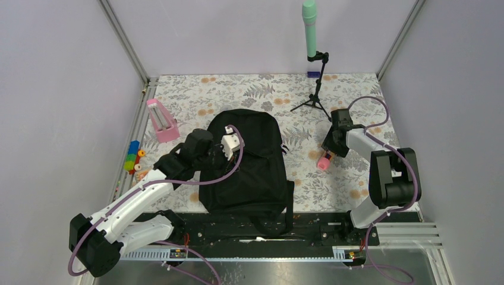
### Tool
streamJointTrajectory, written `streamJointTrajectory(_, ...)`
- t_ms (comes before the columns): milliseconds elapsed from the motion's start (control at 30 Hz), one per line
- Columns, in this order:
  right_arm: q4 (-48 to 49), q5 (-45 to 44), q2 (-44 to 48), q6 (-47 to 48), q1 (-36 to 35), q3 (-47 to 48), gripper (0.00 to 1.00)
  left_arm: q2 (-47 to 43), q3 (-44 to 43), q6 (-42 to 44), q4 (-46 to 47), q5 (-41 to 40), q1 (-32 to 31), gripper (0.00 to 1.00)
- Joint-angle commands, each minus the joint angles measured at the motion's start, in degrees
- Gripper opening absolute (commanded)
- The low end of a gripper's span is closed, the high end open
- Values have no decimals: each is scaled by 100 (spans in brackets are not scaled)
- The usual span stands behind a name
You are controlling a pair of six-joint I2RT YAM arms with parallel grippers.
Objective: Pack the student bag
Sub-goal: Pick up the stationery from the center of the board.
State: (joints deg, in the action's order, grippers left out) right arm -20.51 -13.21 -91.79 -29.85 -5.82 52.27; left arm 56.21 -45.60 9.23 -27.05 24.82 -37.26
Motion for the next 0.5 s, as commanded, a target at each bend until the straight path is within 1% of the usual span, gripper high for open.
streamJointTrajectory(0, -163, 179, -126, -24, 29, 213, 39, -189, -142, 43, 29, 109, -60, 0)
streamJointTrajectory(100, -148, 271, 31, 17, 29, 179, 29, -193, -150, 52, 24, 115, -62, 0)
streamJointTrajectory(167, -131, 368, 303, 37, 16, 116, 26, -205, -142, 59, 23, 123, -63, 0)
streamJointTrajectory(300, 52, 556, 1387, 3, -156, -154, 21, -191, -154, 65, 24, 127, -61, 0)
streamJointTrajectory(367, 259, 545, 1972, -70, -451, -248, 21, -180, -151, 70, 20, 126, -63, 0)
streamJointTrajectory(467, 436, 344, 2569, -150, -1080, -147, 20, -156, -164, 79, -6, 114, -61, 0)
